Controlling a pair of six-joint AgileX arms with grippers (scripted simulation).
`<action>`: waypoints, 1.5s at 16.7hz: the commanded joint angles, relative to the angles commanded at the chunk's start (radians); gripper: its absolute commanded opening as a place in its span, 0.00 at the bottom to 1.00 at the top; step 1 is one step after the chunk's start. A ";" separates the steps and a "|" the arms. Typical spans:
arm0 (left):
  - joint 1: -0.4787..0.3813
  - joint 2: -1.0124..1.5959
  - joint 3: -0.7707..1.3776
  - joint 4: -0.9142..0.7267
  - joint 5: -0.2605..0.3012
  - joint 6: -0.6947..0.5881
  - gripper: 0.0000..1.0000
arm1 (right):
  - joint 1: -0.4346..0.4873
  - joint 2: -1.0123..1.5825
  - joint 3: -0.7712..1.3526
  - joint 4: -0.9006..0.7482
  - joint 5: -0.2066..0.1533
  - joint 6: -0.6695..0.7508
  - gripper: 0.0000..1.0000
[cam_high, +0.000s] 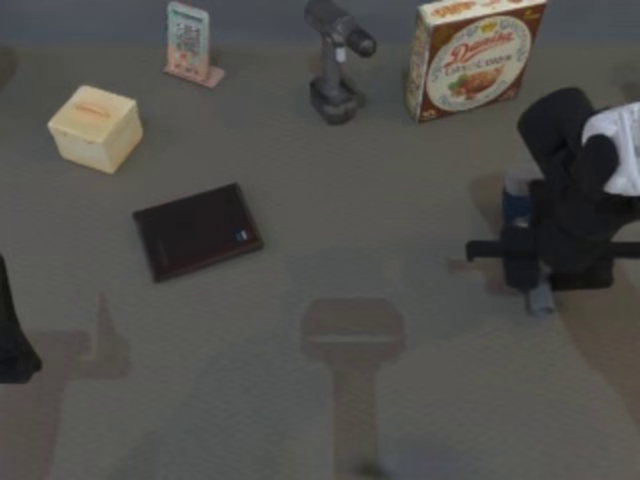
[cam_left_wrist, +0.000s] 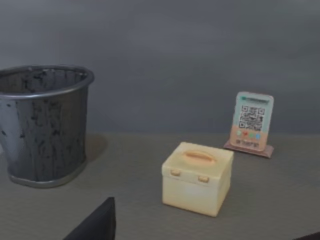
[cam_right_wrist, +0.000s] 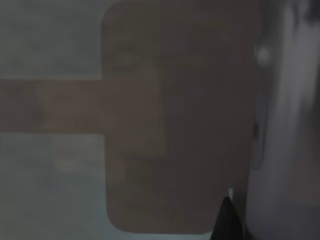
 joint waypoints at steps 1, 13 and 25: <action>0.000 0.000 0.000 0.000 0.000 0.000 1.00 | 0.001 -0.006 -0.006 0.032 -0.012 -0.007 0.00; 0.000 0.000 0.000 0.000 0.000 0.000 1.00 | -0.009 -0.191 -0.242 0.927 -0.329 -0.190 0.00; 0.000 0.000 0.000 0.000 0.000 0.000 1.00 | -0.020 -0.370 -0.388 1.427 -0.511 -0.310 0.00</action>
